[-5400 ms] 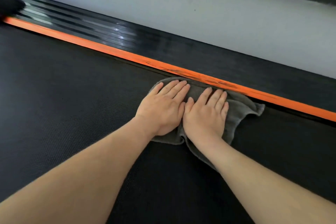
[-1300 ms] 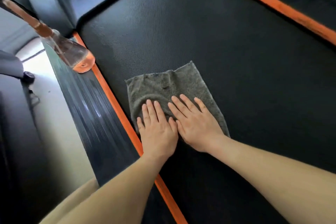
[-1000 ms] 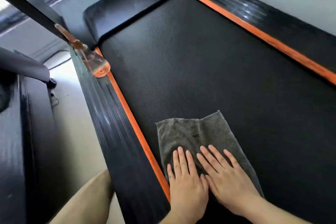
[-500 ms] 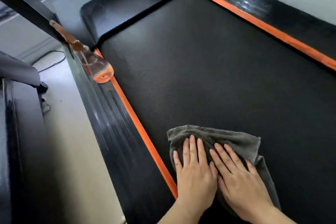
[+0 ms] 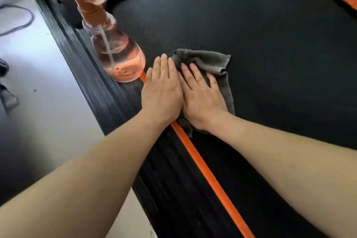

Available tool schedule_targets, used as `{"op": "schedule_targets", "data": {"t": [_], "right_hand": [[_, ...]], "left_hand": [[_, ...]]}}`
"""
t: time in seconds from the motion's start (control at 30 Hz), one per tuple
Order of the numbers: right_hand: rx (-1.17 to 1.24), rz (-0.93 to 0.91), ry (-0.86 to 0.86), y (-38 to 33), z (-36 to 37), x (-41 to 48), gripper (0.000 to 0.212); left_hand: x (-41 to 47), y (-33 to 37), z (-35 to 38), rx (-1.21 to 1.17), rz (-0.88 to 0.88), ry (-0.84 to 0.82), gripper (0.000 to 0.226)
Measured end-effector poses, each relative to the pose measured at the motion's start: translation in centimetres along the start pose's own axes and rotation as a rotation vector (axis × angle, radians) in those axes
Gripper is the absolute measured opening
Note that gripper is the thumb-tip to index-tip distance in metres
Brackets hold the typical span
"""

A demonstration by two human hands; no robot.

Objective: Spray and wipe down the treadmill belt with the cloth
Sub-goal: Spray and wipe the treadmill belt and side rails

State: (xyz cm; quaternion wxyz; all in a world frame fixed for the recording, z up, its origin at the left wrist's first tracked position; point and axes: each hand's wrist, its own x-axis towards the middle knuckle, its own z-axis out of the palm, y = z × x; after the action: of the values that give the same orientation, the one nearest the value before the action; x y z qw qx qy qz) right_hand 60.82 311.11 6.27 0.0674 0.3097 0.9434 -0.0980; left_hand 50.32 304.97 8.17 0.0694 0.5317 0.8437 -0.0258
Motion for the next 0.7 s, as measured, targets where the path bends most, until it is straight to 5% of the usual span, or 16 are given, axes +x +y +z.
{"op": "schedule_targets", "data": {"t": [0.23,0.5,0.7], "right_hand": [[-0.03,-0.092,-0.117,0.3,-0.2,-4.4,0.065],[-0.031,-0.112,-0.23,2.1,0.2,-11.4,0.072],[0.027,-0.144,-0.279,4.5,-0.1,-20.3,0.074]], "left_hand": [[-3.4,1.8,0.7,-0.031,0.11,0.11,0.058],[-9.1,7.2,0.9,0.165,0.048,-0.13,0.082],[-15.9,14.2,0.9,0.224,0.068,-0.218,0.058]]}}
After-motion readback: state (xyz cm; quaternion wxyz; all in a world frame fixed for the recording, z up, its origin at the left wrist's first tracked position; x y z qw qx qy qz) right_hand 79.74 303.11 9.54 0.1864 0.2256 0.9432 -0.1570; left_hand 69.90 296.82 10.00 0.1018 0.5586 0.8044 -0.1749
